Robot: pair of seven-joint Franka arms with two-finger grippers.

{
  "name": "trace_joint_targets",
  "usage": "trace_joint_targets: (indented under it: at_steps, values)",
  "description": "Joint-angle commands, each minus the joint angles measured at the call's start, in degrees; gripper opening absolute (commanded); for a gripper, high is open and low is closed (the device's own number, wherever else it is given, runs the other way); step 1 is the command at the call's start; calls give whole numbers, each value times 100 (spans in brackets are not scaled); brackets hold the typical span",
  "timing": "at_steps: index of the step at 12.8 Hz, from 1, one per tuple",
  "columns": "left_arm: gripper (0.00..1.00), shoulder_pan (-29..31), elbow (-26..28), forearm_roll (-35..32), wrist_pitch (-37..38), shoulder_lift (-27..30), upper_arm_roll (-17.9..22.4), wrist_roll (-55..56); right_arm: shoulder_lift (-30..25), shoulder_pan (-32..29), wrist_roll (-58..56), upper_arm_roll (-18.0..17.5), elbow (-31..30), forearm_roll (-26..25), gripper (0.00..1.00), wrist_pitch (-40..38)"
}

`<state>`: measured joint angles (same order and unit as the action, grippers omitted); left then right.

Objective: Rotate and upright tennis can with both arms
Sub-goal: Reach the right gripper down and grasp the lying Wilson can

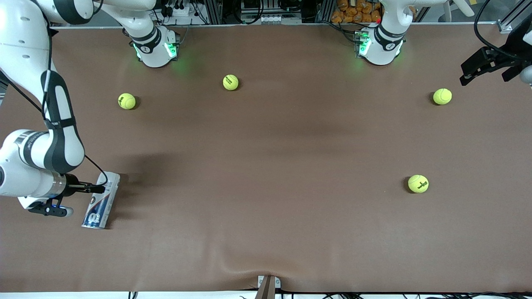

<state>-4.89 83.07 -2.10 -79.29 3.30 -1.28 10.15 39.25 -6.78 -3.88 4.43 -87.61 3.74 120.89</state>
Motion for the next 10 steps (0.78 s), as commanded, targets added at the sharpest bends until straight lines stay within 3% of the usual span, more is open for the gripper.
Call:
trace_joint_targets:
  at_steps: [1,9,10]
  values:
    - [100,24,-45,96,71,12,32,-101,293,-43,-183,-65,139,198,100,329]
    - [100,-29,-45,96,71,-23,14,-101,769,-52,-368,-74,148,206,100,839]
    - [100,-38,-36,96,71,-23,5,-101,769,-34,-516,-74,148,198,82,840]
